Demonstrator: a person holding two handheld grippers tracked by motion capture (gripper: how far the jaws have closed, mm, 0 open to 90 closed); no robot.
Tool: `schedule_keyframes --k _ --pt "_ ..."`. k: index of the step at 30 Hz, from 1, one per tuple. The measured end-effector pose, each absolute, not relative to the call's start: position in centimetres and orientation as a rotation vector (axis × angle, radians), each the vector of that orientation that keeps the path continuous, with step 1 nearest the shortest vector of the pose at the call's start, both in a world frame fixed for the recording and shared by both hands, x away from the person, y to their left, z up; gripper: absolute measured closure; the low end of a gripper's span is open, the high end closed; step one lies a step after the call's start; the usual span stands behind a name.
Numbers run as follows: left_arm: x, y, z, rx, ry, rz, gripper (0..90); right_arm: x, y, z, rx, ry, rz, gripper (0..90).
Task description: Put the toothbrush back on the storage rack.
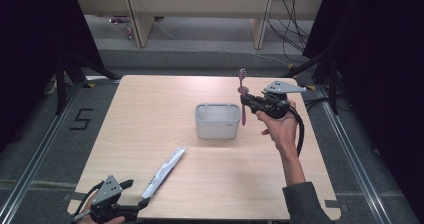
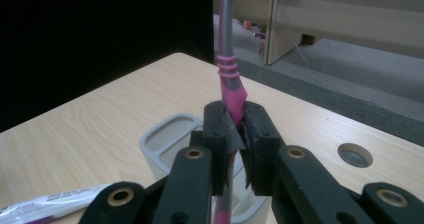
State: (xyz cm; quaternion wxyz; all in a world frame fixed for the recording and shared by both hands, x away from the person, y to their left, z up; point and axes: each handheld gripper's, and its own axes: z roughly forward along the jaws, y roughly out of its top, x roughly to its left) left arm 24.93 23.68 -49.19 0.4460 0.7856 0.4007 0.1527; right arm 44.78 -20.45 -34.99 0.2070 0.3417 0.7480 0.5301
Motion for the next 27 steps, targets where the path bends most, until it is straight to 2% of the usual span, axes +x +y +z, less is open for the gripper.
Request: schedule_keyframes --k 27 --pt "24.9 23.6 -49.2 1.951 0.977 0.37 15.9 48.8 -17.8 -36.0 1.088 1.999 1.485 81.8"
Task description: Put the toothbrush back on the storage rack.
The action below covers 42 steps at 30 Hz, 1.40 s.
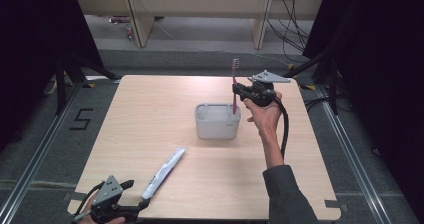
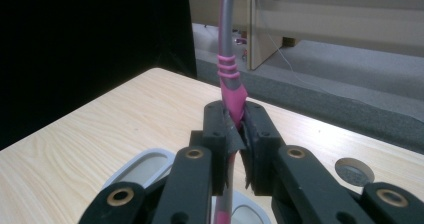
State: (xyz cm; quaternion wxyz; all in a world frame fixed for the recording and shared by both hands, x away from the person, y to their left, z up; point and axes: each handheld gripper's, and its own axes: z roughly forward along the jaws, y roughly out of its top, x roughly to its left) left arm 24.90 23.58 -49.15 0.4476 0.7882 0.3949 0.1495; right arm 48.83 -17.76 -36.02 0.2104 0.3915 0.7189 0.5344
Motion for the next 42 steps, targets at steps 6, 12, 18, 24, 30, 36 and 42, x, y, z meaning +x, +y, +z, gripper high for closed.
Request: schedule_keyframes --k 6,12,18,24,30,36,42 --pt "24.9 23.6 -49.1 1.944 0.975 0.37 15.9 49.5 -17.5 -36.8 1.109 2.002 1.451 81.8" --pt "24.9 23.6 -49.1 1.951 0.971 0.373 15.9 49.9 -17.3 -37.5 1.099 2.011 1.44 81.8" --pt "24.8 23.6 -49.1 1.953 0.976 0.376 15.9 49.9 -17.0 -38.1 1.129 2.026 1.426 81.8" --pt "24.9 23.6 -49.1 1.953 0.971 0.373 15.9 50.0 -17.1 -38.8 1.157 2.034 1.427 81.8" --pt "24.8 23.6 -49.1 1.956 0.975 0.377 15.9 50.0 -17.0 -39.2 1.155 2.032 1.412 81.8" --pt "24.9 23.6 -49.1 1.956 0.973 0.377 15.9 50.1 -17.2 -39.9 1.152 2.037 1.399 81.8" --pt "24.9 23.6 -49.1 1.954 0.971 0.375 15.9 50.0 -17.2 -40.8 1.175 2.047 1.393 81.8"
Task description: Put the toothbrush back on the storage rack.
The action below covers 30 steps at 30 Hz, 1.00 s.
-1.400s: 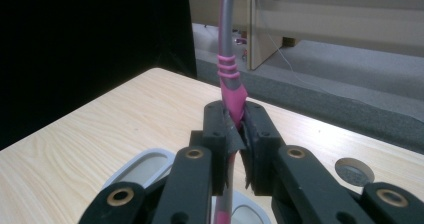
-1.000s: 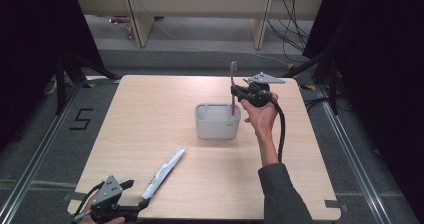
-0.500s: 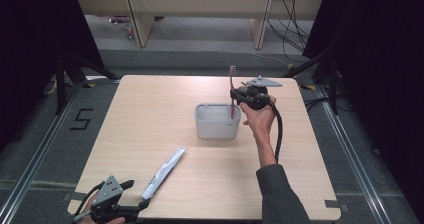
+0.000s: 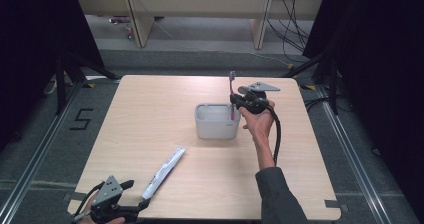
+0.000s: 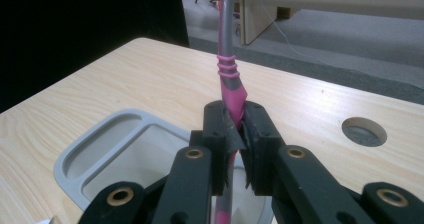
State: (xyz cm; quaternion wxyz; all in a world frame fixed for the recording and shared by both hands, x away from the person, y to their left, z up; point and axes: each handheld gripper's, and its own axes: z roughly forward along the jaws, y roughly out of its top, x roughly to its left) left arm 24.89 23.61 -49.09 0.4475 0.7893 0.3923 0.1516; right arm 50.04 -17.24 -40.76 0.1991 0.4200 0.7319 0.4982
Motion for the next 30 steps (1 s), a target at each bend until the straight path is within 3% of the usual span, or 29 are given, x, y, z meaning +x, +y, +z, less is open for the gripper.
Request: schedule_keyframes --k 30 --pt "24.9 23.5 -49.2 1.951 0.97 0.368 15.9 49.9 -17.1 -43.0 1.191 2.09 1.337 81.1"
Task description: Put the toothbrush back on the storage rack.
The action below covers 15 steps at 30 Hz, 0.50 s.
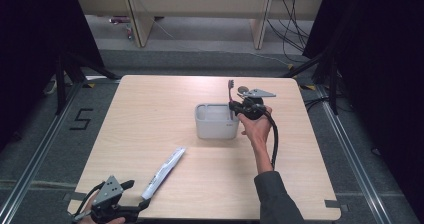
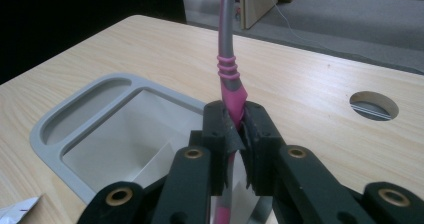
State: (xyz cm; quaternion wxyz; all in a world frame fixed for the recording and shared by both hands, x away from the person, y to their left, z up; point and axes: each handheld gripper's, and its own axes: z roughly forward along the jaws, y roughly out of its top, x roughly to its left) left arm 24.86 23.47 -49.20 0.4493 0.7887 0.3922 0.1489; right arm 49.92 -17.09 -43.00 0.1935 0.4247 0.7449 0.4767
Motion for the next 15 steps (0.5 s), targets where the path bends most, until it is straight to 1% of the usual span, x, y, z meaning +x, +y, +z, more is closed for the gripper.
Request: schedule_keyframes --k 8,9,14,15 --pt "24.88 23.47 -49.18 1.952 0.975 0.366 15.9 49.95 -17.18 -43.03 1.213 2.098 1.356 76.1" --pt "24.86 23.47 -49.2 1.95 0.975 0.367 15.9 49.95 -17.18 -43.03 1.213 2.089 1.357 73.9" --pt "24.87 23.49 -49.19 1.949 0.976 0.367 15.9 49.95 -17.67 -42.64 1.207 2.023 1.384 56.2" --pt "24.87 23.49 -49.2 1.95 0.973 0.368 15.9 49.95 -17.67 -42.64 1.207 2.023 1.384 56.2"
